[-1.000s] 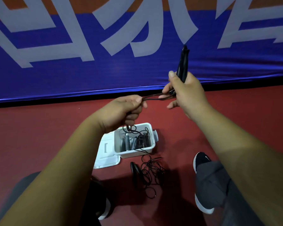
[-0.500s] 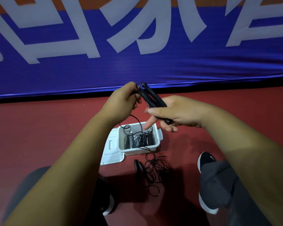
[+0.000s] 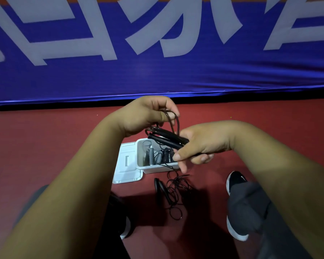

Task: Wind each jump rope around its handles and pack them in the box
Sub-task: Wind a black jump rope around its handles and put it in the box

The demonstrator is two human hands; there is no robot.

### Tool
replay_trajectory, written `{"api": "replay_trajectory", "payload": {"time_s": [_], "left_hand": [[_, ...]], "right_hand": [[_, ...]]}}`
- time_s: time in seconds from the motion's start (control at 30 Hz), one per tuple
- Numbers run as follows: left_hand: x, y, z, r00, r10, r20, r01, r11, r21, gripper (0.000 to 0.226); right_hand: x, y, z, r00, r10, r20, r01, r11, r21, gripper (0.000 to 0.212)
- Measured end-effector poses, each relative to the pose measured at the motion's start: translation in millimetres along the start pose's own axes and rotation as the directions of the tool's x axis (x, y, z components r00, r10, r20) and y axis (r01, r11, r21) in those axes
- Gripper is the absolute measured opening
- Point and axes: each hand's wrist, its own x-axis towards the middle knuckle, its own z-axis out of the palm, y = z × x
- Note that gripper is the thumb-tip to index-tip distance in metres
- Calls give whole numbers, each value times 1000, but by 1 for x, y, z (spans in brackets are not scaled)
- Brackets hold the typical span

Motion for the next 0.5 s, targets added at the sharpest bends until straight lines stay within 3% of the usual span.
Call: {"api": "replay_trajectory", "payload": {"time_s": [0.13,0.23,0.3,0.4,0.5], "left_hand": [[1,9,4,999,-40,31,36,992,123,20],[0,17,6,997,-65,43,50,957,284,19],[-1,22,8,995,-91,39,69,921,383,22],[-3,28,15,996,-84,0,73,862,502,28],[0,21,23,981,-116,-154,189,738,647,31]], "right_hand": [[2,5,-3,989,144,-42,-145,989,-11,27],[2,8,-4,955,255,-155,-259,966,-6,18],[5,14,-8,925,301,-234,-289,954,84,12],[15,26,-17,866,351,-356,-262,925,274,15],[23,28,-20,809,345,-475,-129,894,430,17]]}}
